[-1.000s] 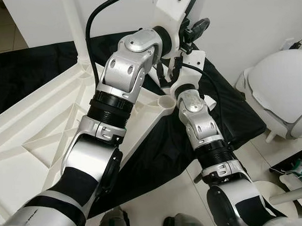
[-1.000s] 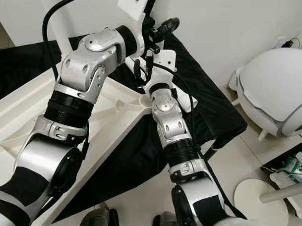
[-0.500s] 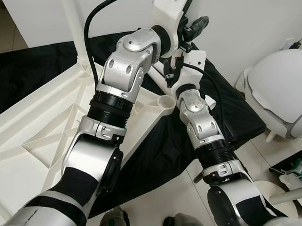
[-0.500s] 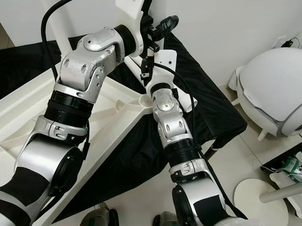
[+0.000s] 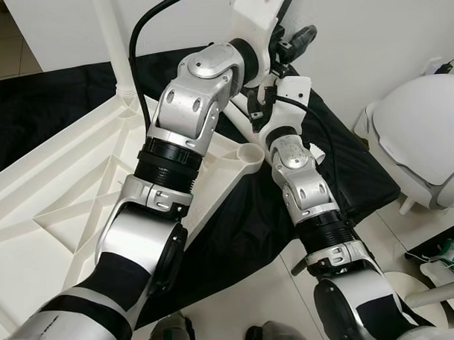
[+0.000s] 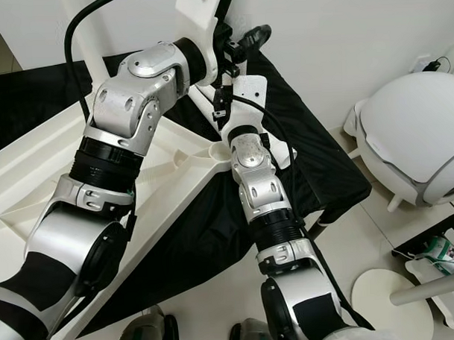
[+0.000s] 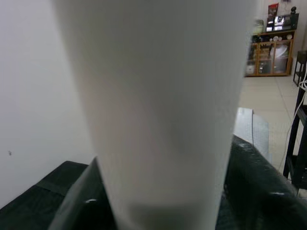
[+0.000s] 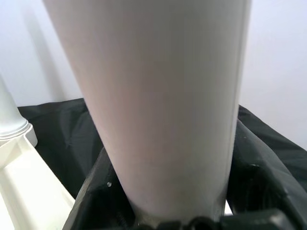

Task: Building children table

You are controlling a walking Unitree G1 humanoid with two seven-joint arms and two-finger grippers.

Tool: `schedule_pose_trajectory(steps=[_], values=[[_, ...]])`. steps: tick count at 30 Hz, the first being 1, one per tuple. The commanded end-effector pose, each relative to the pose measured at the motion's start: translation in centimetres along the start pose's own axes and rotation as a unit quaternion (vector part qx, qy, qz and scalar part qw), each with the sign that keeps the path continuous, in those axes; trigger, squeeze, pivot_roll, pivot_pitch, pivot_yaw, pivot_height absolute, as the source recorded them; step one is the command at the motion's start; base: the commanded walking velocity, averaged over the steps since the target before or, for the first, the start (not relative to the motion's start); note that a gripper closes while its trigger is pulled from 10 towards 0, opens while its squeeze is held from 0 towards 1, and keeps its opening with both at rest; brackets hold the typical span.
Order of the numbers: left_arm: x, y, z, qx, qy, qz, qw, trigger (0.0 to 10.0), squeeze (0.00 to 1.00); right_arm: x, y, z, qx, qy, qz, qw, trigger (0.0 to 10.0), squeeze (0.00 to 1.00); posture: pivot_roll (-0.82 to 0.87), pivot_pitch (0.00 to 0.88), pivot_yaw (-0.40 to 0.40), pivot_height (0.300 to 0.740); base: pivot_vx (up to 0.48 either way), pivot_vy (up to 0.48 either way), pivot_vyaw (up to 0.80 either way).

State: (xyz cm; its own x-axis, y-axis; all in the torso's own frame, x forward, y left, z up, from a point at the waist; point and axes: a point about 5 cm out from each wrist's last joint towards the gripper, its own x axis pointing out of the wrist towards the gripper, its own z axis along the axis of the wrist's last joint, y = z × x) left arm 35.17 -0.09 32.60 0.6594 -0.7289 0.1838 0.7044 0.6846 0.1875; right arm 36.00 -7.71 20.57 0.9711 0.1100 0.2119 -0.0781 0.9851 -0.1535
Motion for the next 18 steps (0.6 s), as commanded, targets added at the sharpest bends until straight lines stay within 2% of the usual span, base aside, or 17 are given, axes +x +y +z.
schedule_pose_trajectory(steps=[1, 15, 16, 17, 18], values=[[0.1, 0.3, 0.6, -0.002, -0.011, 0.048, 0.999, 10.0, 1.0, 0.0, -0.1, -0.1, -0.002, 0.005, -0.005, 1.0, 10.0, 0.0, -0.05, 0.0, 0.002, 0.74, 0.0, 0.0, 0.0], [-0.1, 0.2, 0.5, -0.001, -0.015, 0.04, 0.999, 10.0, 1.0, 0.2, -0.9, -0.5, 0.009, 0.013, -0.024, 1.0, 10.0, 0.0, -0.05, 0.0, 0.009, 0.74, 0.0, 0.0, 0.0], [-0.1, 0.3, 0.6, 0.002, -0.017, 0.04, 0.999, 10.0, 0.39, 0.2, -1.1, -0.5, 0.013, 0.014, -0.028, 0.999, 10.0, 0.0, -0.06, 0.0, 0.01, 0.74, 0.0, 0.0, 0.0], [-0.3, 0.5, 0.5, 0.006, -0.017, 0.042, 0.999, 10.0, 0.0, 0.2, -1.4, -0.5, 0.018, 0.015, -0.033, 0.999, 10.0, 0.0, -0.06, 0.0, 0.012, 0.74, 0.0, 0.0, 0.0], [-0.3, 0.5, 0.5, 0.006, -0.017, 0.042, 0.999, 10.0, 0.0, 0.2, -1.4, -0.5, 0.018, 0.015, -0.033, 0.999, 10.0, 0.0, -0.06, 0.0, 0.012, 0.74, 0.0, 0.0, 0.0]])
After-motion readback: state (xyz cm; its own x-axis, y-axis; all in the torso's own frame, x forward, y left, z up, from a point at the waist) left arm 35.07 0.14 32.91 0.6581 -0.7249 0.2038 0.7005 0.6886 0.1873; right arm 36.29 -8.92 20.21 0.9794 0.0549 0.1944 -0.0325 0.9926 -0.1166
